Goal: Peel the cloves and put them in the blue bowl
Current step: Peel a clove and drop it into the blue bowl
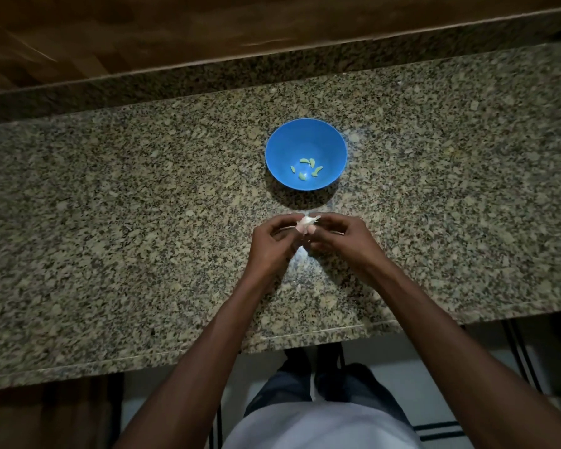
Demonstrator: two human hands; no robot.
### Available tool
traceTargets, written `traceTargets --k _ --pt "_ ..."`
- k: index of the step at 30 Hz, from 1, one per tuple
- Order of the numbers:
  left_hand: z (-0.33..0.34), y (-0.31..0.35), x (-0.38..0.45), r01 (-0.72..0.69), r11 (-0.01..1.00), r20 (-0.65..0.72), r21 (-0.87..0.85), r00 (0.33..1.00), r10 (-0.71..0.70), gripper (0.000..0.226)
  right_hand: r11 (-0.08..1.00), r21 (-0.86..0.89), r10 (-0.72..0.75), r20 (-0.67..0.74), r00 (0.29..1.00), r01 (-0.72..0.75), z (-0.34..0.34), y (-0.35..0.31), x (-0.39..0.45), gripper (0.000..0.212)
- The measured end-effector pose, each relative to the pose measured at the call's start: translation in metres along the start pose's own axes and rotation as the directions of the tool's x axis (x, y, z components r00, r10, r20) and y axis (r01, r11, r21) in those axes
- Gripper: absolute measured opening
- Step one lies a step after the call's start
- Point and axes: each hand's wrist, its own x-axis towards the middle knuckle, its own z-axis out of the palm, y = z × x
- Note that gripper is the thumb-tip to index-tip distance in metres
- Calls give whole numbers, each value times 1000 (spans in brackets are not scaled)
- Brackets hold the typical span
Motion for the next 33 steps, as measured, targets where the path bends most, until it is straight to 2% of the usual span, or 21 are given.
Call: traceTargets --k 5,11,17,20,24,28,33 --pt "7 0 -6 35 997 16 -66 999 -34 23 993 119 34 -67 997 -26 1 11 -1 22" --pt "13 -5 -5 63 998 -34 -26 997 -64 20 973 217 77 9 997 -77 -6 14 6 23" --pt "18 -5 -8 99 995 -134 -14 986 -100 17 984 144 80 145 986 -101 -16 6 15 20" --pt "21 -4 -12 45 998 -208 44 977 -35 16 985 126 93 170 981 -116 -19 5 18 20" --pt "28 1 -20 -27 995 -188 101 981 46 18 988 118 78 150 985 -97 -22 5 19 29" --pt "29 3 -23 -4 995 -179 101 984 22 29 988 119 73 170 983 -94 -27 7 18 34" --pt "32 3 -28 5 994 -179 106 984 14 29 982 146 100 157 983 -123 -30 9 17 32"
